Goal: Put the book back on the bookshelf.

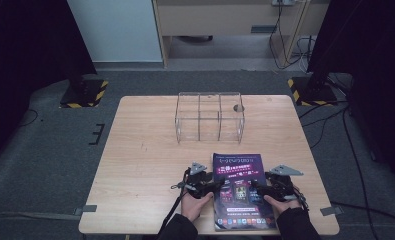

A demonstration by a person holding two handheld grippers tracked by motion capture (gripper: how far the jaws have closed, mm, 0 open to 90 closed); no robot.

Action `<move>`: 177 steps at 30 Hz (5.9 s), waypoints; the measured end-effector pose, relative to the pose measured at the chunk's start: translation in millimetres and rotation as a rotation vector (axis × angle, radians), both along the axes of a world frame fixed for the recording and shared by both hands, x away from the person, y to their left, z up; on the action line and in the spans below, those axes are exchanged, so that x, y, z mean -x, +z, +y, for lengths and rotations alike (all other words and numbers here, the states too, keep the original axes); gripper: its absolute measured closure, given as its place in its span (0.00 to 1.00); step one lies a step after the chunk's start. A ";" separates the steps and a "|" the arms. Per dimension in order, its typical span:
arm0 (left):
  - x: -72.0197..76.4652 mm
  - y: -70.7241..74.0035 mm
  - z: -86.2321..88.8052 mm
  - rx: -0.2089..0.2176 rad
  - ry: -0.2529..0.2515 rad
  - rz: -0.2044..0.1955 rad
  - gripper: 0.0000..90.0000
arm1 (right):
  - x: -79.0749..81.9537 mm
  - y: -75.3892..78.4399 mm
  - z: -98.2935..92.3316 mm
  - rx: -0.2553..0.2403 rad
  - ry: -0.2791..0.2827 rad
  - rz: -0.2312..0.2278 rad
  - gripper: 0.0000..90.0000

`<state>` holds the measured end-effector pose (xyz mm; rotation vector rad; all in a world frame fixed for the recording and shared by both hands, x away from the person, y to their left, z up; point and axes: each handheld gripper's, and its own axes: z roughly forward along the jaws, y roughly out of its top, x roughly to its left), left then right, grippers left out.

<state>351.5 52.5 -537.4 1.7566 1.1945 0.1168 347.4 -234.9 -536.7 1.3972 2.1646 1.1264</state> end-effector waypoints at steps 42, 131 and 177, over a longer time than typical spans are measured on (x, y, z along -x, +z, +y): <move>0.5 10.4 -16.5 -0.053 -0.085 -0.065 0.44 | -0.2 0.0 -0.4 0.002 0.002 -0.001 0.34; 22.0 79.1 -13.3 0.049 -0.067 -0.278 0.93 | 3.9 24.8 -21.1 -0.153 0.029 -0.073 0.19; 39.3 105.3 1.2 0.154 -0.110 -0.393 0.93 | -4.6 20.2 7.5 -0.371 0.258 -0.004 0.18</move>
